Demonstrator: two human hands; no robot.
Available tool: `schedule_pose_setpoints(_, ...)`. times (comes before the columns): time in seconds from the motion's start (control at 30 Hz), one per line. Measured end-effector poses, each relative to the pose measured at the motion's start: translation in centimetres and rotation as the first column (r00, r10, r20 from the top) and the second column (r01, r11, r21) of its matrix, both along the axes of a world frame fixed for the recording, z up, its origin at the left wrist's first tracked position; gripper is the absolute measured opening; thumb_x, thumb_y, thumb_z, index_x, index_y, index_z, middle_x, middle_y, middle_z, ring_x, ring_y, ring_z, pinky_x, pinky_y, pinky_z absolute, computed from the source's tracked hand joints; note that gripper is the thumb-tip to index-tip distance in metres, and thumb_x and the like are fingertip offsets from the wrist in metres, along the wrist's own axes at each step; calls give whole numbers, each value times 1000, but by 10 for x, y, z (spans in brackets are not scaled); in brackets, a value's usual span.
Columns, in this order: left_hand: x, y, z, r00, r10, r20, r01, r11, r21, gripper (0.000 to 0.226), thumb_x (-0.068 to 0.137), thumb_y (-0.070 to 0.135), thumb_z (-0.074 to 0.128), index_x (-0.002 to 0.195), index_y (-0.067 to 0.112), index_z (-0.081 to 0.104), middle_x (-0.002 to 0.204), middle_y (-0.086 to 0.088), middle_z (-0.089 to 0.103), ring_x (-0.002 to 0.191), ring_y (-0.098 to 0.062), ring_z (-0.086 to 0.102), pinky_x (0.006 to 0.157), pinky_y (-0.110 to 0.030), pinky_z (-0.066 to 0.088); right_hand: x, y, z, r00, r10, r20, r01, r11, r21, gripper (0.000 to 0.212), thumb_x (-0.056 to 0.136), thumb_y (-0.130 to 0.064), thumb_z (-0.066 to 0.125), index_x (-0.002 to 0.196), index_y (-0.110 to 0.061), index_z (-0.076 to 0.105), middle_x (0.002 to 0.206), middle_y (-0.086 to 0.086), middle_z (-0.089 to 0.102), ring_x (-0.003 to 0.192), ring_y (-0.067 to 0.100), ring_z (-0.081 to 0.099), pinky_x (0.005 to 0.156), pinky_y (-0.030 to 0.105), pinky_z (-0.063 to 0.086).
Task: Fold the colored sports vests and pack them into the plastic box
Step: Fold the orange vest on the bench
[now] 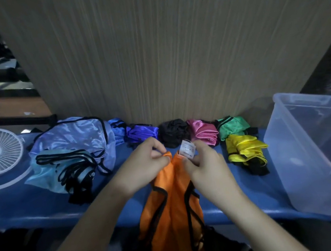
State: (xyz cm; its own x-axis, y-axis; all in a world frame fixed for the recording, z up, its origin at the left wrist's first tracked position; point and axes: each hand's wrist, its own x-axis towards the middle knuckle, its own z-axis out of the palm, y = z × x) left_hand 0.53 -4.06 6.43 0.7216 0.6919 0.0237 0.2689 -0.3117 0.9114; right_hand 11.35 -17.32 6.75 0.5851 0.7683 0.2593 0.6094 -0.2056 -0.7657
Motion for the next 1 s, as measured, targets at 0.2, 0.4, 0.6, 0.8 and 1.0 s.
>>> schedule_pose_setpoints(0.2, -2, -6, -1, 997, 66, -33, -64, 996, 66, 15, 91, 27, 68, 89, 20, 55, 64, 7, 64, 55, 1, 53, 60, -26, 38, -18, -2, -5, 998, 29, 59, -31, 999, 21, 15, 94, -17, 58, 93, -29, 49, 58, -3, 60, 54, 6, 48, 51, 27, 29)
schedule_pose_setpoints(0.4, -7, -10, 2, 994, 85, -67, -82, 995, 58, 18, 82, 36, 72, 78, 27, 58, 70, 12, 61, 71, -5, 56, 65, -30, 39, -33, -8, -6, 995, 100, -30, -99, 994, 38, 13, 97, -29, 54, 109, -30, 56, 80, -9, 68, 66, 5, 52, 61, 15, 40)
schedule_pose_setpoints(0.6, -14, -9, 9, 997, 61, -38, -62, 998, -25, 16, 74, 32, 75, 75, 26, 61, 68, 8, 62, 71, -9, 59, 68, -31, 41, -31, -6, -16, 967, 104, -234, -77, 990, 121, 33, 97, -23, 42, 109, -35, 71, 81, -5, 70, 69, 13, 63, 69, 52, 57)
schedule_pose_setpoints(0.8, -19, -15, 16, 998, -66, -9, 65, 993, -96, 10, 94, 14, 60, 85, 17, 64, 58, 10, 62, 54, -4, 54, 49, -20, 39, -26, -5, -18, 983, 59, -172, -30, 986, 163, 25, 87, -6, 71, 82, -30, 68, 61, -25, 59, 52, 3, 51, 54, 11, 33)
schedule_pose_setpoints(1.0, -22, -19, 21, 970, -231, 72, 238, 964, -118, 18, 97, 28, 64, 96, 10, 66, 66, 8, 67, 59, 3, 59, 57, -10, 43, -24, -1, -23, 990, 15, -143, 18, 974, 226, 30, 79, -12, 79, 90, -31, 58, 86, -8, 63, 62, 9, 53, 59, 22, 41)
